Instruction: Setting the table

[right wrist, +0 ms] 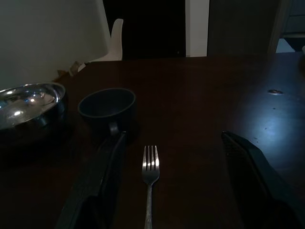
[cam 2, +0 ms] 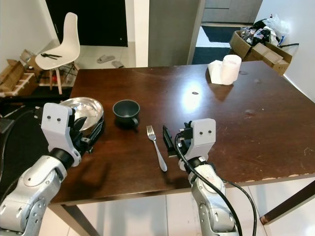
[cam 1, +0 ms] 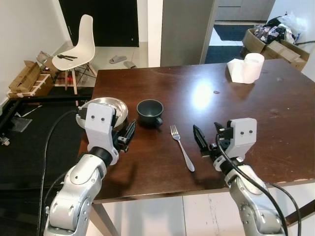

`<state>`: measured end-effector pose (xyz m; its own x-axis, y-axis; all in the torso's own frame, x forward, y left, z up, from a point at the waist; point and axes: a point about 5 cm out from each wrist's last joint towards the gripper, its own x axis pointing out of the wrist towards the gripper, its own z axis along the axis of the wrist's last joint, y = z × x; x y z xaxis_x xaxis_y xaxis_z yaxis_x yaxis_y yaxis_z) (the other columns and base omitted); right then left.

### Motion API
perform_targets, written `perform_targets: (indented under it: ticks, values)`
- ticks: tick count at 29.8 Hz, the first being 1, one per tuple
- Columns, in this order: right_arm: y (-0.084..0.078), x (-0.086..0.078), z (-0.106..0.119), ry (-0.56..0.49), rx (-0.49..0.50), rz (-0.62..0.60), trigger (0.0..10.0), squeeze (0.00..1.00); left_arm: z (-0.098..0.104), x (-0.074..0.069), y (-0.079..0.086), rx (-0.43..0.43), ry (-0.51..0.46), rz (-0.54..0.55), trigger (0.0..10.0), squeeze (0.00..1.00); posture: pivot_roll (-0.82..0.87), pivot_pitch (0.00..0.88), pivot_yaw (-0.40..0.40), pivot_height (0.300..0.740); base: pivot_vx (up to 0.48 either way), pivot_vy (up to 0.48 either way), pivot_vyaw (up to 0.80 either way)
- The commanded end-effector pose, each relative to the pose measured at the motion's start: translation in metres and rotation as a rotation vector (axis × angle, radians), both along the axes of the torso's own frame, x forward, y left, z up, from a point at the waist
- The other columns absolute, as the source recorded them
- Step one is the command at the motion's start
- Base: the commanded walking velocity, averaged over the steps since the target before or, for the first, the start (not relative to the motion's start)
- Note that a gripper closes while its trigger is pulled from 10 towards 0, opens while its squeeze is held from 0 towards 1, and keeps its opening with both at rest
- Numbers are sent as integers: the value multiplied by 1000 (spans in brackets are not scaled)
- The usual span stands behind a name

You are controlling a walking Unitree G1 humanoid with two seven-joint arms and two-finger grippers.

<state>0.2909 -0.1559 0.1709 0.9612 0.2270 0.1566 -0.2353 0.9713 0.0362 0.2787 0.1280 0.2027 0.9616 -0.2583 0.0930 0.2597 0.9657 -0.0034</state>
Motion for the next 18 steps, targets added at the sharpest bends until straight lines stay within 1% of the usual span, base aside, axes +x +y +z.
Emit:
perform_targets:
  ticks: [1,18]
  values:
    - [0,0,-5,15,-12,3,10000,0,-4,-1,1,1,9,5,10000,0,-43,0,88,740,-349,0,0]
    - [0,1,-6,20,-16,6,10000,0,-5,-2,0,-3,9,6,10000,0,-41,0,86,740,-351,0,0]
